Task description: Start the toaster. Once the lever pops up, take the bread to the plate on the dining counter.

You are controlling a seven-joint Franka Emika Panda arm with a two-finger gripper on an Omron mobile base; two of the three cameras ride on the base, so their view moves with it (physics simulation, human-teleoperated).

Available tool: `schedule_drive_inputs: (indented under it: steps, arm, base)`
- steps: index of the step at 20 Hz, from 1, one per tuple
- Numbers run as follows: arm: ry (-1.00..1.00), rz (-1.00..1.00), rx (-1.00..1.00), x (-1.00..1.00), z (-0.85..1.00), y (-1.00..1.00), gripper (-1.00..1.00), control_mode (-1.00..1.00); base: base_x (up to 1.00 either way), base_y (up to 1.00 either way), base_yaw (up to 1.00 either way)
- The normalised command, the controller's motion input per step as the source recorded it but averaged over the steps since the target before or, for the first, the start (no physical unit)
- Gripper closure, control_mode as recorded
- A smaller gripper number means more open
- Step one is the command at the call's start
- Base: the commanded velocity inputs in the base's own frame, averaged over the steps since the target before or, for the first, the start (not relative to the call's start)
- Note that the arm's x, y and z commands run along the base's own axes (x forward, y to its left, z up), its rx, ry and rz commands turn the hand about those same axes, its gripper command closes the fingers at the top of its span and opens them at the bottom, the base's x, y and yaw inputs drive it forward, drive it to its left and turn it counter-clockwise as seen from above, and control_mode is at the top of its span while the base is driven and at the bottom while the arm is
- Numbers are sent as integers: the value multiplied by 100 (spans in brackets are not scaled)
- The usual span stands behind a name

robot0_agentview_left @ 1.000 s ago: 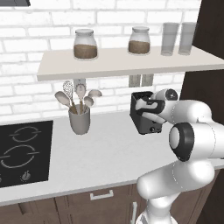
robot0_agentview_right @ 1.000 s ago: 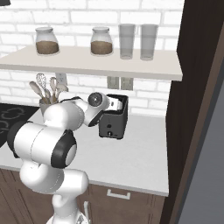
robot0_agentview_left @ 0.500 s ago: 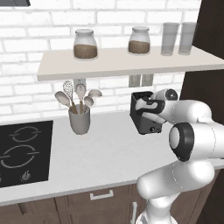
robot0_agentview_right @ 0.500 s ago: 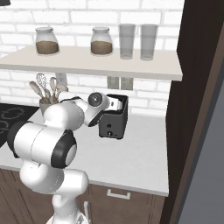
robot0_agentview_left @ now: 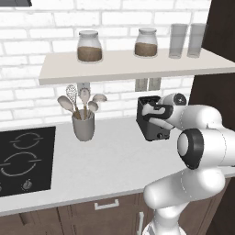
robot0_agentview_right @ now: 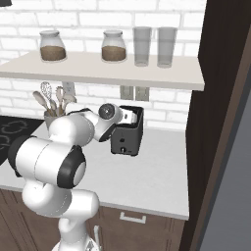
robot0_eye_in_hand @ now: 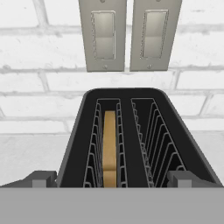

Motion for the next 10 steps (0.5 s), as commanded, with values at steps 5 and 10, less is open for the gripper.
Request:
schedule_drive_inputs:
  steps: [5, 10]
  arm:
    - [0, 0, 0, 0, 0, 0, -100, -100]
    - [0, 0, 0, 0, 0, 0, -100, -100]
  base:
    - [0, 0, 0]
    - [0, 0, 0]
